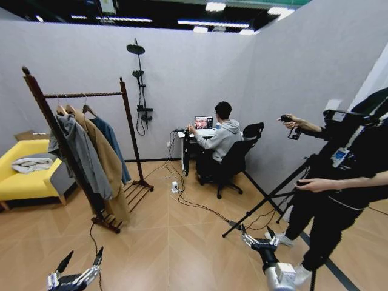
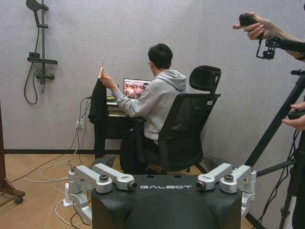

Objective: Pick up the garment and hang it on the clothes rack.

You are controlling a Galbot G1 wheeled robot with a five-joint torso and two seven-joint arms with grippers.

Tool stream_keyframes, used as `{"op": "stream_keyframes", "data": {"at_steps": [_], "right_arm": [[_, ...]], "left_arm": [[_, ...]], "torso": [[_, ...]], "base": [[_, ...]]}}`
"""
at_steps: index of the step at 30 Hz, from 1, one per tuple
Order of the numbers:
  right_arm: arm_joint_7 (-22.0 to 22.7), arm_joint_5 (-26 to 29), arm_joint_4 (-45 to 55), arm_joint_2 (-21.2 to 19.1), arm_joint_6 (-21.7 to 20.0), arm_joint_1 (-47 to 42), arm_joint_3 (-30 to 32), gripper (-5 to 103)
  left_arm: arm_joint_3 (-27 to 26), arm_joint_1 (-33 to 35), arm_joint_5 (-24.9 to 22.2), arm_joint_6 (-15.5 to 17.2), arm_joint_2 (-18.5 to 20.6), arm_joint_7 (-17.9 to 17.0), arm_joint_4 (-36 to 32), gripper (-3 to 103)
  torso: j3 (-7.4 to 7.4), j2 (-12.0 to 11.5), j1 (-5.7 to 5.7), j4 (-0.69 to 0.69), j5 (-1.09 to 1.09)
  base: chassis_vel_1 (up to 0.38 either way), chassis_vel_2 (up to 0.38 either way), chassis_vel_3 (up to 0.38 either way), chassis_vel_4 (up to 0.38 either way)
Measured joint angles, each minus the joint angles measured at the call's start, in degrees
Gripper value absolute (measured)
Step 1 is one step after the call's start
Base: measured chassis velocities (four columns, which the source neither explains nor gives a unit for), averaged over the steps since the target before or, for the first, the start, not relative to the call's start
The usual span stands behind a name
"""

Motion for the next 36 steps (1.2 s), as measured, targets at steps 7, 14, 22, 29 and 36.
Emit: {"op": "stream_keyframes", "data": {"at_steps": [7, 14, 22, 29, 36], "right_arm": [[-2.4, 4.4, 5.8, -2.8, -5.4, 1.8, -0.3, 100], [-6.3, 3.1, 0.0, -3.8, -2.7, 8.2, -1.6, 100], [-9.9, 2.8, -0.2, -3.1, -0.7, 7.5, -1.6, 100], [-9.8, 2.7, 0.2, -2.6, 1.5, 5.5, -1.0, 100], [-9.8, 2.7, 0.3, -2.6, 2.1, 5.0, -0.9, 100]], "left_arm": [[0.0, 0.0, 0.0, 0.0, 0.0, 0.0, 0.0, 100], [0.0, 0.0, 0.0, 0.0, 0.0, 0.0, 0.0, 100], [0.0, 0.0, 0.0, 0.0, 0.0, 0.0, 0.0, 100], [0.0, 0.0, 0.0, 0.0, 0.0, 0.0, 0.0, 100], [0.0, 0.0, 0.0, 0.0, 0.0, 0.0, 0.0, 100]], "torso": [[0.00, 0.0, 0.00, -0.02, -0.01], [0.01, 0.0, 0.01, 0.01, 0.00], [0.01, 0.0, 0.00, -0.01, 0.00], [0.00, 0.0, -0.01, -0.02, -0.01], [0.01, 0.0, 0.00, -0.01, 0.00]], "base": [[0.000, 0.000, 0.000, 0.000], [0.000, 0.000, 0.000, 0.000], [0.000, 0.000, 0.000, 0.000], [-0.043, 0.036, 0.029, -0.033], [-0.148, 0.161, 0.164, -0.146]]}}
